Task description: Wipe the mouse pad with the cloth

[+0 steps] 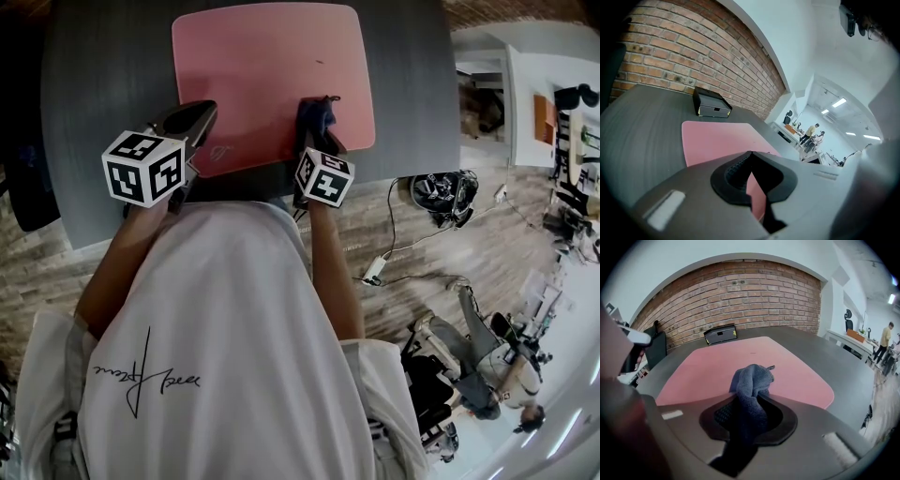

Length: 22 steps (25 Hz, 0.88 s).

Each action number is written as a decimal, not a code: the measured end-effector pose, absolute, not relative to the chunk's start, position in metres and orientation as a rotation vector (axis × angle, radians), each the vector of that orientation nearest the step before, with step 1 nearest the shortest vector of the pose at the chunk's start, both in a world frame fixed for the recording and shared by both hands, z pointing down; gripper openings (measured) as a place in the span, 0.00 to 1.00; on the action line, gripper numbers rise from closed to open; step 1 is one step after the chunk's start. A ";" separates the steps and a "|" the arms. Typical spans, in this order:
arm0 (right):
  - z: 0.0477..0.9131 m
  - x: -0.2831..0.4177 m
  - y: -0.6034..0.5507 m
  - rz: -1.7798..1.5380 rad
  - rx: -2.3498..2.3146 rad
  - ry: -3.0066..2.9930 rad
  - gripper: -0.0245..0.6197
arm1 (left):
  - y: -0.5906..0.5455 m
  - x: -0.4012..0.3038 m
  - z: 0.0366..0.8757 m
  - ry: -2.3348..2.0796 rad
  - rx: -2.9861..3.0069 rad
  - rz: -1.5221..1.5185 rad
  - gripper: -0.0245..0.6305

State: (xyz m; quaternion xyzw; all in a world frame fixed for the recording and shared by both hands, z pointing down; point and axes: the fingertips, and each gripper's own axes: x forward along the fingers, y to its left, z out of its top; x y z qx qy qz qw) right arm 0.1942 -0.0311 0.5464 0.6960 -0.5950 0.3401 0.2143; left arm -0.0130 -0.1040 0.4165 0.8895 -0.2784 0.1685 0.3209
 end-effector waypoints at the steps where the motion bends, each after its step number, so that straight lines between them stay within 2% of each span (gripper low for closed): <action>1: 0.546 0.190 -0.031 0.941 1.920 -1.660 0.17 | -0.104 -0.013 0.417 -0.729 2.336 0.441 0.06; 22: 0.549 0.108 -0.033 0.966 1.662 -1.809 0.17 | -0.102 -0.014 0.420 -0.697 2.307 0.404 0.06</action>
